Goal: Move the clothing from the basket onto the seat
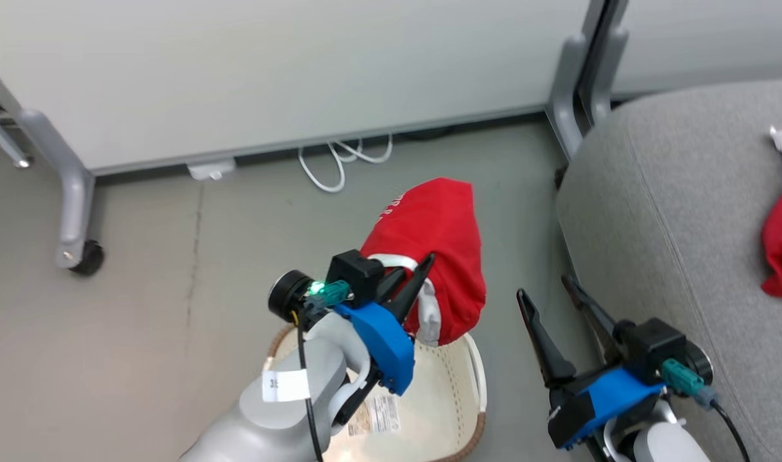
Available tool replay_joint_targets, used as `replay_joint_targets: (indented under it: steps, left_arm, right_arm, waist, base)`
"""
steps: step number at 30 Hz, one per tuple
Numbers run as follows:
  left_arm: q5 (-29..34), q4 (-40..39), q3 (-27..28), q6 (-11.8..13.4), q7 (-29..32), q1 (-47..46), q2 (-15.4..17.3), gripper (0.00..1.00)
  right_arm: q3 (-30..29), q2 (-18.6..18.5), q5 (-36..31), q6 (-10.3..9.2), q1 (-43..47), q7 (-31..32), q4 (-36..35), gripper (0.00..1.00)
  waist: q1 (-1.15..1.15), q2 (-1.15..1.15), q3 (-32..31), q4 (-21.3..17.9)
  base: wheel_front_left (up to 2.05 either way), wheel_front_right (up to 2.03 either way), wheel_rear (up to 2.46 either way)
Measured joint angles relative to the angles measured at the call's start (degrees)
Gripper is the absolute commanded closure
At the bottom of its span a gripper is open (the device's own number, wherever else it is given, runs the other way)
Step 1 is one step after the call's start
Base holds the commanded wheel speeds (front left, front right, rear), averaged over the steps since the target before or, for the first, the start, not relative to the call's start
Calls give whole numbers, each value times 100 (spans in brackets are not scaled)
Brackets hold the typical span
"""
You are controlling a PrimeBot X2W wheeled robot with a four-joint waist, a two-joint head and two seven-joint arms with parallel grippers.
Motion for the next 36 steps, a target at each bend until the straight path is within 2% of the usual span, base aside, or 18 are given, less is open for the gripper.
replay_joint_targets:
  steps: [10, 16, 30, 36]
  left_arm:
    - [-135, -303, -508, 0, 0, -378, -51, 100]
    - [-288, -411, -720, 0, 0, -765, -77, 100]
    - [-630, -488, -1051, 0, 0, -971, -99, 100]
    - [-688, -498, -1082, 0, 0, -986, -101, 100]
  right_arm:
    - [-64, 33, 56, 0, 528, 74, 86, 0]
    - [-54, 56, 77, 0, 634, 116, 73, 0]
    - [163, 93, 133, 0, 661, 164, 40, 0]
    - [471, 102, 236, 0, 591, 168, -36, 0]
  waist:
    - [0, 0, -848, 345]
    - [0, 0, -1148, 467]
    - [2, 0, -1223, 276]
    - [2, 0, -1183, 190]
  base:
    - [0, 0, 0]
    - [0, 0, 0]
    - [0, 0, 0]
    - [0, 0, 0]
